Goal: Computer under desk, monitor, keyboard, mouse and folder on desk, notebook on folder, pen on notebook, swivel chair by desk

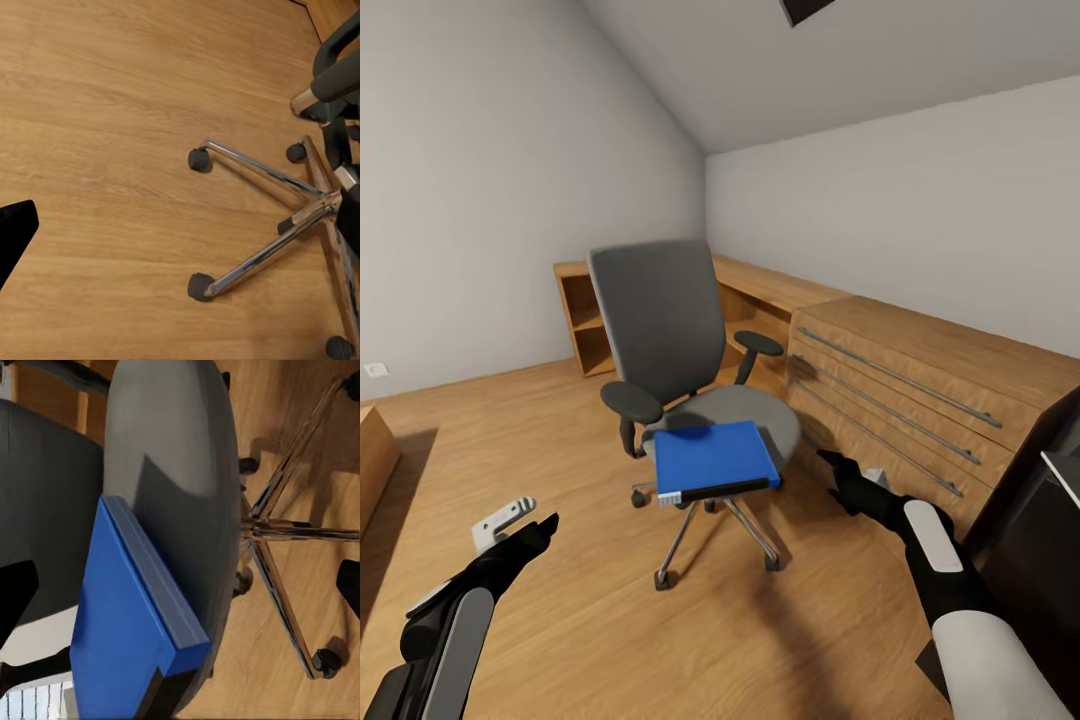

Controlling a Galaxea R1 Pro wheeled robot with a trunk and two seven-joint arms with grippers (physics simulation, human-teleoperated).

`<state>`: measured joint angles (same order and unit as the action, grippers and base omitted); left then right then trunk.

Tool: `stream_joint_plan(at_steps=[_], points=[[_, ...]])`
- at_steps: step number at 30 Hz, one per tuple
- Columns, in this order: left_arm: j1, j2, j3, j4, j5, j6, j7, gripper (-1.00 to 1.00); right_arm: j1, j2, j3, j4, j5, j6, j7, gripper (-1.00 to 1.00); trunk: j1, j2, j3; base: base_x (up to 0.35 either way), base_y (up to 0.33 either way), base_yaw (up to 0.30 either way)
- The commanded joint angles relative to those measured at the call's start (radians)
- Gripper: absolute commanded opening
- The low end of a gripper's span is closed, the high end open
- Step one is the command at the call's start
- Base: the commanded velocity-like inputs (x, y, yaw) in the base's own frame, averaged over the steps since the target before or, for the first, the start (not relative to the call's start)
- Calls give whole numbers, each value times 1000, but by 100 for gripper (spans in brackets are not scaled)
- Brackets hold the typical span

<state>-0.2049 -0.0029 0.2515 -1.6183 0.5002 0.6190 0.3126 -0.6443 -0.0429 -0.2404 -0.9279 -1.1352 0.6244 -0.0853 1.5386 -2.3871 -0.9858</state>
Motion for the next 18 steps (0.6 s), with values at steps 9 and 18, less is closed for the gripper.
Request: stream_joint_plan(at_steps=[9,18], points=[[-1,-2,0,-2,11,5,8,100,-1,4,19,30,-12,49,42,100,34,-64,-29,0,0,0],[-1,-2,0,-2,11,18,8,100,0,4,21,35,-12,91,98,100,62,-113,-59,0,0,0]])
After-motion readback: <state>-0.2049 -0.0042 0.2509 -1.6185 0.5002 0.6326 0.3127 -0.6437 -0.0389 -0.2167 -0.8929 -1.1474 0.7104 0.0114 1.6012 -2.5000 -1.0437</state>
